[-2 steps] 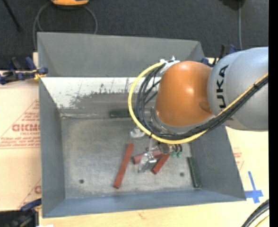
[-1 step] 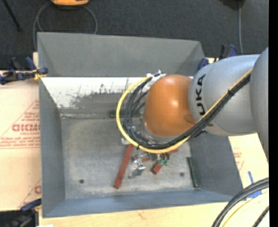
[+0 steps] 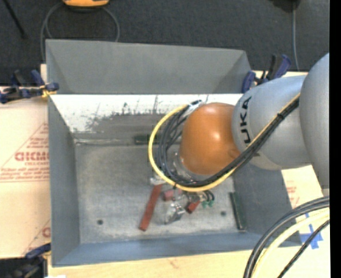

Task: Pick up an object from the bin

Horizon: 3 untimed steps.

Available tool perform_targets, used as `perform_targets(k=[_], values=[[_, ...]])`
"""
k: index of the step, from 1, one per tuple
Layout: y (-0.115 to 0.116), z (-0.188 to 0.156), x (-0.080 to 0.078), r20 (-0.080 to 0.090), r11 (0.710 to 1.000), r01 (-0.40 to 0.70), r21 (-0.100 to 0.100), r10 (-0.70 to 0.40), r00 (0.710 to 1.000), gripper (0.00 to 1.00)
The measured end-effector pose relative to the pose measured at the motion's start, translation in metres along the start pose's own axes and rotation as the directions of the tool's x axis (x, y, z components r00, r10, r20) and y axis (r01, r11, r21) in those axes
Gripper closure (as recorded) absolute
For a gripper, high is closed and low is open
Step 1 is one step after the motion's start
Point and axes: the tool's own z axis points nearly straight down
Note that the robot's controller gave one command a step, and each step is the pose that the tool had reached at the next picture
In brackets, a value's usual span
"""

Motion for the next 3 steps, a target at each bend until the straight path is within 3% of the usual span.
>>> perform_targets(k=[1,2,3], values=[[0.001,0.013,-0.012,0.004,0.995,0.101,0.003,-0.101,0.995,0.00],[0.012,0.023,-0.013,-0.002,0.911,0.411,0.005,-0.411,0.912,1.00],[0.012,0.023,-0.013,-0.002,0.912,0.410,0.005,-0.410,0.912,1.00]])
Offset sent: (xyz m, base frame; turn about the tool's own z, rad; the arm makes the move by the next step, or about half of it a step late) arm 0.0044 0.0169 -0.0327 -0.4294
